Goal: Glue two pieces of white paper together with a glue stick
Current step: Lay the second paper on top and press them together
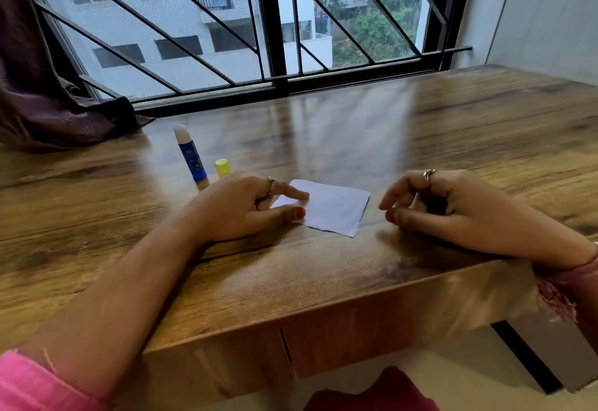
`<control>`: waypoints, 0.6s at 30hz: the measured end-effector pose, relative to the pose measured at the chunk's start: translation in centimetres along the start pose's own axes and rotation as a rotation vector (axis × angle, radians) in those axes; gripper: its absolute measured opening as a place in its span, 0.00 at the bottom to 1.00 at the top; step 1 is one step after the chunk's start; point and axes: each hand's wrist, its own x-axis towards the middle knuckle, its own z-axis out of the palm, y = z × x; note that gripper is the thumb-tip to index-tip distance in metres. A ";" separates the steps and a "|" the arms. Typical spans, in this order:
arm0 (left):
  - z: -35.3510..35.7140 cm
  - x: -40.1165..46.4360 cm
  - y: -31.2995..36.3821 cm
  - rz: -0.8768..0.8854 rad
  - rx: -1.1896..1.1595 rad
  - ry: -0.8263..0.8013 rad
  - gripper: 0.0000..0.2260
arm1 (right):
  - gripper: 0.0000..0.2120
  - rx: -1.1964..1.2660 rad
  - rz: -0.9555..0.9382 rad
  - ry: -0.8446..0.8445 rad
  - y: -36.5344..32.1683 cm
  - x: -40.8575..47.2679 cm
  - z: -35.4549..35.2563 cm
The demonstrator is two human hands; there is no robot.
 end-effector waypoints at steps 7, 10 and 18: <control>0.0 -0.2 0.8 0.089 -0.044 0.080 0.15 | 0.09 -0.178 -0.074 -0.002 -0.2 1.1 1.3; 0.2 -0.2 2.1 0.237 -0.056 -0.004 0.13 | 0.12 -0.215 -0.101 -0.052 -0.1 0.8 1.4; 0.4 -0.2 2.9 0.319 -0.145 -0.209 0.14 | 0.15 -0.247 -0.173 -0.106 -0.2 0.6 1.5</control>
